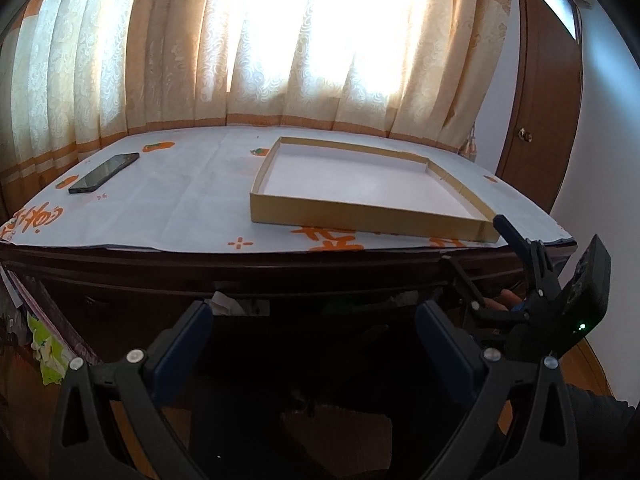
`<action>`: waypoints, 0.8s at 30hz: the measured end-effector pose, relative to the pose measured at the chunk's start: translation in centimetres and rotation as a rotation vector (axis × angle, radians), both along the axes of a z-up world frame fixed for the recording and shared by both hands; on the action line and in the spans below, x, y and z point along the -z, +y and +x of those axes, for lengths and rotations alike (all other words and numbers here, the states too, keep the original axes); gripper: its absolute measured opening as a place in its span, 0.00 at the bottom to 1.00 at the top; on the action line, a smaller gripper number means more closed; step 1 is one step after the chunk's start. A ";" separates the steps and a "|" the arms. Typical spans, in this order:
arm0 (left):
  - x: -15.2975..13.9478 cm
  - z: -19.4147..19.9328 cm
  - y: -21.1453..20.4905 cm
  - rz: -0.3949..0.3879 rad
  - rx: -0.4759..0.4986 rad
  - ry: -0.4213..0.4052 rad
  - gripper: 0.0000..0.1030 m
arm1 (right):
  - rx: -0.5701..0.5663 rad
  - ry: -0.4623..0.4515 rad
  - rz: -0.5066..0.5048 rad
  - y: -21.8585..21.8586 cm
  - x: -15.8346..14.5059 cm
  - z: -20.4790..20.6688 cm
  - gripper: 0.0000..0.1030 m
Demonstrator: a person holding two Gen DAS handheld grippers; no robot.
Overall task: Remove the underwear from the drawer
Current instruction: 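Lower both tools toward the open drawer of clothes below the table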
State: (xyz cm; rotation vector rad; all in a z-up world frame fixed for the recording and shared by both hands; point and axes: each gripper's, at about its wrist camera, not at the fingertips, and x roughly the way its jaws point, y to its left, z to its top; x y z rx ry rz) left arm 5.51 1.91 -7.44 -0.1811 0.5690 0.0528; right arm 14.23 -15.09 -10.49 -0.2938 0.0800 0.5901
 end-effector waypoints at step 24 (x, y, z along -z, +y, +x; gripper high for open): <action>0.7 -0.2 0.0 -0.008 -0.007 0.020 1.00 | -0.050 -0.036 -0.108 0.9 2.6 2.0 0.99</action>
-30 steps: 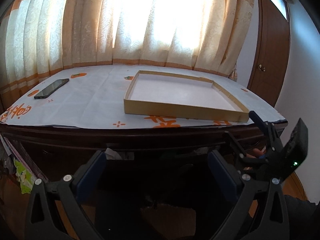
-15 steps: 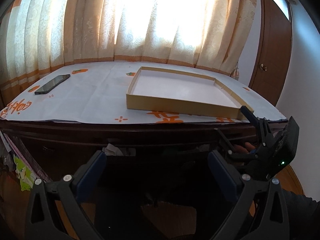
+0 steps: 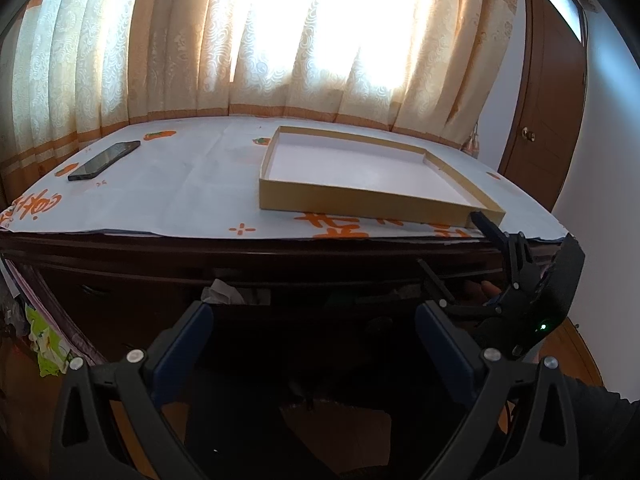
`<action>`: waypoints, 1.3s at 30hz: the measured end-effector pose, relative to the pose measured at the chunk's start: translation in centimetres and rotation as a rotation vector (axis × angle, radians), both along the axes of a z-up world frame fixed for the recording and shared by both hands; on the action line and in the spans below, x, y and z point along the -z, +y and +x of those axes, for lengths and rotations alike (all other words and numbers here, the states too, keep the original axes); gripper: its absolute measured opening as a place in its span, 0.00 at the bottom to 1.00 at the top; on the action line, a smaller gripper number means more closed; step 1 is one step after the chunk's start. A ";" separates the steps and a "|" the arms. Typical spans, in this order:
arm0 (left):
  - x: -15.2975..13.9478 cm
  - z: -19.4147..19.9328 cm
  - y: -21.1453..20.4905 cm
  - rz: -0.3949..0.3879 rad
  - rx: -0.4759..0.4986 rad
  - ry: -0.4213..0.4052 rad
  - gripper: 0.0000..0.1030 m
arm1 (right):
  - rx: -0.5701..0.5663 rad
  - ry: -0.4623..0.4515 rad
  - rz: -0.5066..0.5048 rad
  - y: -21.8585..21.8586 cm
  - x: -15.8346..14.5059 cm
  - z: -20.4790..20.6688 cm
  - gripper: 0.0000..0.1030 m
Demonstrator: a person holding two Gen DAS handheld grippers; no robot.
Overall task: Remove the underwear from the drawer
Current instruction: 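Lower both tools toward the open drawer of clothes below the table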
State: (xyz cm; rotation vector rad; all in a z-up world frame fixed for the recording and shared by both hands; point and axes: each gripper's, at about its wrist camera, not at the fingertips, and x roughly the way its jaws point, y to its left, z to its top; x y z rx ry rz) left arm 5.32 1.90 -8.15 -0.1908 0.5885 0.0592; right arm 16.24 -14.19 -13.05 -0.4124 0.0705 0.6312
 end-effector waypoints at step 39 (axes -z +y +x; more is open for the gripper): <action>-0.6 0.1 0.3 -0.023 -0.004 -0.002 1.00 | 0.026 0.093 -0.062 -1.3 -1.0 -2.4 0.99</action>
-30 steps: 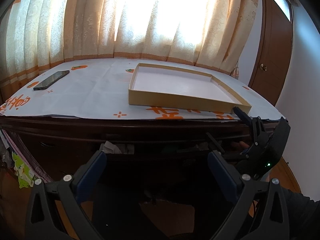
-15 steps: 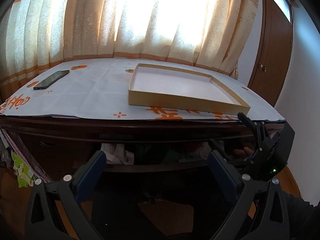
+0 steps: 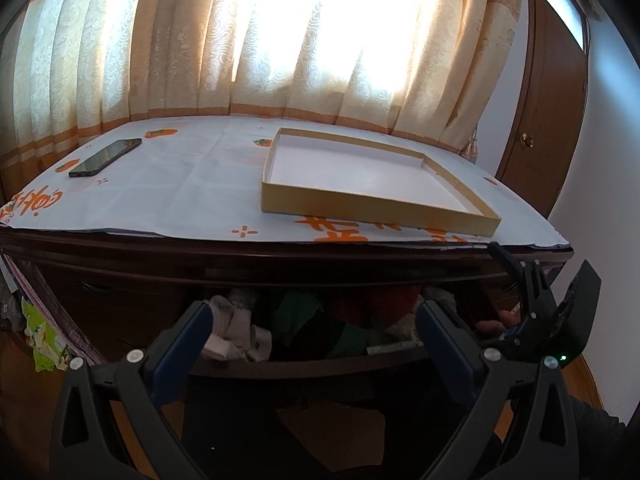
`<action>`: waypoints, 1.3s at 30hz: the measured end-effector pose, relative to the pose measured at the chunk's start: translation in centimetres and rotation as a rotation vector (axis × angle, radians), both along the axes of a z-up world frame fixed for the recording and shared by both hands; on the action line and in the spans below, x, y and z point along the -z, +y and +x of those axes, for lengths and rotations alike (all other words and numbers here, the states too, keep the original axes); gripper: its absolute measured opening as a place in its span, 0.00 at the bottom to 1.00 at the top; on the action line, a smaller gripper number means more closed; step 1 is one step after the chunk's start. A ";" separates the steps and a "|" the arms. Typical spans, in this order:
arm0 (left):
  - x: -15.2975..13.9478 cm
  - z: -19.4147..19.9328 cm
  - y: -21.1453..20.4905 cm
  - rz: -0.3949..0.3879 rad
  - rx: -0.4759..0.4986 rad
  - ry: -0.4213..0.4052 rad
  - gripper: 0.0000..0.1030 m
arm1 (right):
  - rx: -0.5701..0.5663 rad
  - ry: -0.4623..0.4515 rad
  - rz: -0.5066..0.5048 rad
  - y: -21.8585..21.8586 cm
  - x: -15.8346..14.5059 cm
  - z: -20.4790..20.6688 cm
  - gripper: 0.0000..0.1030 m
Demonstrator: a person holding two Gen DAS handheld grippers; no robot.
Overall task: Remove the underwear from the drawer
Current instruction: 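Lower both tools toward the open drawer of clothes below the table, then reach both tools into the drawer toward the green and red clothes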
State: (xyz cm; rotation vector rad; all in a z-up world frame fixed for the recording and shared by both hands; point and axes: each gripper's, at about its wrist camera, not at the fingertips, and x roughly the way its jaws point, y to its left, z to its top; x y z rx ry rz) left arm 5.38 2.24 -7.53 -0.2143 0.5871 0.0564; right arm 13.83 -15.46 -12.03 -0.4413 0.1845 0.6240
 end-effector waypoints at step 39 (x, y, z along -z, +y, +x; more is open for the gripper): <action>-1.9 -0.7 3.9 -0.039 -0.068 -0.033 1.00 | 0.023 0.172 -0.048 -1.7 -1.3 -5.0 0.99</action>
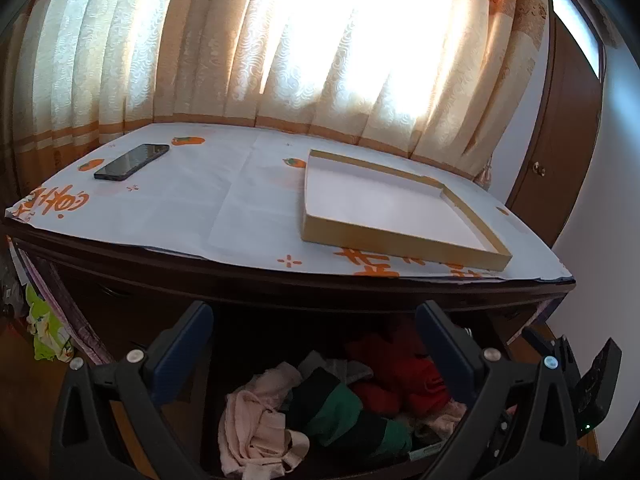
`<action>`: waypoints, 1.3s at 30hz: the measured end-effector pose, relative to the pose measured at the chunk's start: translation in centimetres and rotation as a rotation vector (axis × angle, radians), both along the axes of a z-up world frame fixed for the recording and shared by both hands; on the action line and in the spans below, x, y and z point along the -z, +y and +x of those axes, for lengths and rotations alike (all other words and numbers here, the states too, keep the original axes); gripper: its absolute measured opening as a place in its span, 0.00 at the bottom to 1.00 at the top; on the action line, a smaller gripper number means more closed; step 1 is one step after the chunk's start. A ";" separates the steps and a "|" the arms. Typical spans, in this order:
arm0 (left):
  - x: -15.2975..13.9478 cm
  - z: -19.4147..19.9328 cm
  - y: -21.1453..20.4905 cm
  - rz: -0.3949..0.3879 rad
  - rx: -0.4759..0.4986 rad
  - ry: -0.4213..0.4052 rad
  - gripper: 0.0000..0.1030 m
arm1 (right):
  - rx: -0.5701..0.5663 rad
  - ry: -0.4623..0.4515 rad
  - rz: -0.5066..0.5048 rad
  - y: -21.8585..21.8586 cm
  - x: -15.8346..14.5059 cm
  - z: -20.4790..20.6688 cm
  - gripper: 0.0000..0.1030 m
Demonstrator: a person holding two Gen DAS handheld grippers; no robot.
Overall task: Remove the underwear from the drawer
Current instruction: 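Reach both tools into the drawer toward the green and red clothes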
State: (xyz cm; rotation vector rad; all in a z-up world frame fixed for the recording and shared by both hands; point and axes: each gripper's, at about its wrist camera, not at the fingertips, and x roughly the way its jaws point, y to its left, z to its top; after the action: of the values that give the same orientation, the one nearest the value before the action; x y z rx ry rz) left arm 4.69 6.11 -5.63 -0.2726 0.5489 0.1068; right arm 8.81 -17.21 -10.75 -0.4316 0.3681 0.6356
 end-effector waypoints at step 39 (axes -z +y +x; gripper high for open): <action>-0.5 -0.1 -0.7 0.018 0.056 0.036 1.00 | -0.020 0.286 -0.154 1.0 0.9 1.8 0.99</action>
State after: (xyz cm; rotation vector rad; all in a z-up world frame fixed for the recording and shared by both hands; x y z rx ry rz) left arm 4.54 5.43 -5.17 -0.2379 0.5905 0.0619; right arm 10.57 -16.17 -11.63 -0.4932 0.6883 0.6929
